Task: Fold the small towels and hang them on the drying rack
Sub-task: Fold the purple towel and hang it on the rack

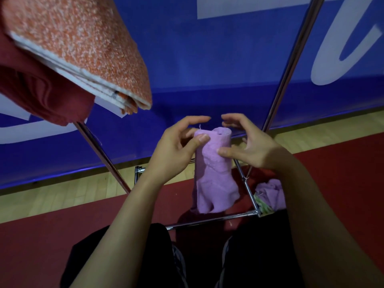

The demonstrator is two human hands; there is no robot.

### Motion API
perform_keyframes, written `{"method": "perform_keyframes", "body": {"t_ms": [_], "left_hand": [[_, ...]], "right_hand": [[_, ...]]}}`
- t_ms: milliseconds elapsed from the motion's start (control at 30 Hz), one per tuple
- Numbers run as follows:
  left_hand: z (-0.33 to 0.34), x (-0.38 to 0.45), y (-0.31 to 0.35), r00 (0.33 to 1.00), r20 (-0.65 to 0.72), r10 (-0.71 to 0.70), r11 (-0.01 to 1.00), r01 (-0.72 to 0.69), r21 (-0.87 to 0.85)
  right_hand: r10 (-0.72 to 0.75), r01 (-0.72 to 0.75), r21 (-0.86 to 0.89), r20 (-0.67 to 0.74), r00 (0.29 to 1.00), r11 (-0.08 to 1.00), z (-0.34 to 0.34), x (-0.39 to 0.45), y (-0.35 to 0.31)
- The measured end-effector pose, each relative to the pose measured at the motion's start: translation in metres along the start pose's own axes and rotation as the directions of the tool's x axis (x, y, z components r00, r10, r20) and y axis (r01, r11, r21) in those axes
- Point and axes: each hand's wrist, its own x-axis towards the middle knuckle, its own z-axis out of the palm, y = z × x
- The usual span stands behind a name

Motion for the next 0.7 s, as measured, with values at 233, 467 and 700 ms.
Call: {"method": "perform_keyframes", "body": {"t_ms": [233, 467, 700], "left_hand": [[-0.016, -0.003, -0.012, 0.997, 0.004, 0.073, 0.952, -0.071, 0.299], [-0.026, -0.004, -0.015, 0.995, -0.026, 0.095, 0.917, -0.077, 0.391], [-0.035, -0.004, -0.019, 0.996, -0.069, 0.059, 0.903, -0.024, 0.429]], "right_hand": [[-0.037, 0.056, -0.192, 0.103, 0.994, 0.980, 0.009, -0.004, 0.007], [0.183, -0.102, -0.232, 0.360, 0.915, 0.967, 0.030, 0.000, 0.009], [0.149, 0.005, -0.372, 0.384, 0.911, 0.928, 0.047, 0.002, -0.011]]}}
